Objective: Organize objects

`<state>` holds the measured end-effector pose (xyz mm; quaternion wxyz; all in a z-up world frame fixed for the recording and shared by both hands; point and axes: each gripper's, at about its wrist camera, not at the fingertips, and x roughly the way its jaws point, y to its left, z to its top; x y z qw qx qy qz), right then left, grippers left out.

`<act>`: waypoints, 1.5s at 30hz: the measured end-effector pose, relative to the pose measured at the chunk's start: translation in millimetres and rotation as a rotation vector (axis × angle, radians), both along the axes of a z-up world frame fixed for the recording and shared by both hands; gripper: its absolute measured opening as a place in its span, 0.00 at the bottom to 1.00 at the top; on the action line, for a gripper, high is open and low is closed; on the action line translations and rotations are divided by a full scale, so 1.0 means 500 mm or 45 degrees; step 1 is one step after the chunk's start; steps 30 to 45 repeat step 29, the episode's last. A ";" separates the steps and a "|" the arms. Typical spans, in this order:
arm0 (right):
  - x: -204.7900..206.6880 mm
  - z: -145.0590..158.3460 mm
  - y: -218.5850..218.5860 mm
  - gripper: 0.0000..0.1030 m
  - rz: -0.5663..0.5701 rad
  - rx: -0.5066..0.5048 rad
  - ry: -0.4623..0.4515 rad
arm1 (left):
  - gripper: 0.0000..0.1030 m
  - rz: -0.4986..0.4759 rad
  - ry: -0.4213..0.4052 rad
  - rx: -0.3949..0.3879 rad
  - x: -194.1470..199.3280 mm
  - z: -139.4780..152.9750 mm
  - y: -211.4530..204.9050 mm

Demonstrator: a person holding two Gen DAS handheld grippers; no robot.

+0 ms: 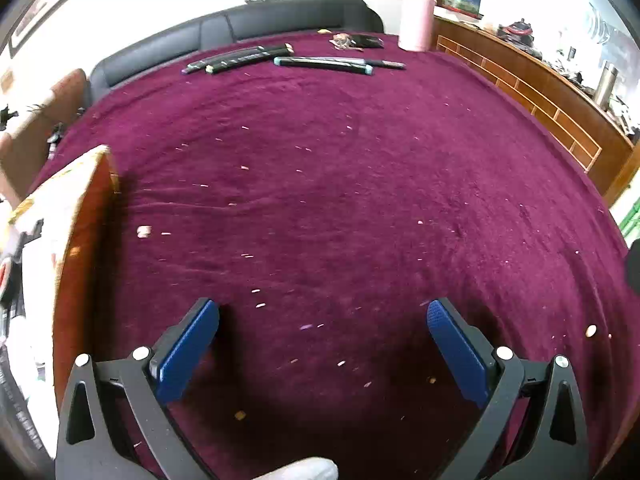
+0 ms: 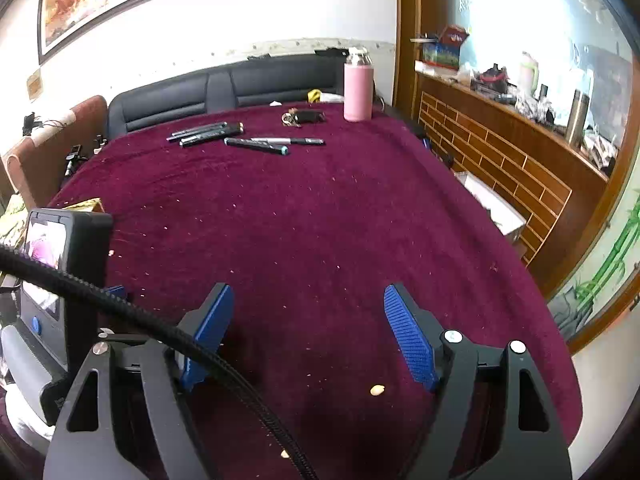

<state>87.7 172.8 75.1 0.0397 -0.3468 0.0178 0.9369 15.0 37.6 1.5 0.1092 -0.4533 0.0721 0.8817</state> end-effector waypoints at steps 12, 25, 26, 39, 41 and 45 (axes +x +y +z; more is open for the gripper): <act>0.015 0.082 -0.098 0.76 0.181 -0.067 0.112 | 0.99 0.235 0.341 0.139 0.171 0.216 -0.272; 0.032 0.025 -0.347 0.76 0.589 -0.033 -0.016 | 0.99 0.717 0.327 0.014 0.217 0.170 -0.490; 0.031 0.022 -0.347 0.76 0.591 -0.032 -0.022 | 0.99 0.727 0.340 0.004 0.220 0.171 -0.491; 0.033 0.015 -0.346 0.76 0.587 -0.029 -0.031 | 0.99 0.727 0.351 0.000 0.226 0.171 -0.491; 0.033 0.015 -0.346 0.76 0.587 -0.029 -0.031 | 0.99 0.727 0.351 0.000 0.226 0.171 -0.491; 0.033 0.015 -0.346 0.76 0.587 -0.029 -0.031 | 0.99 0.727 0.351 0.000 0.226 0.171 -0.491</act>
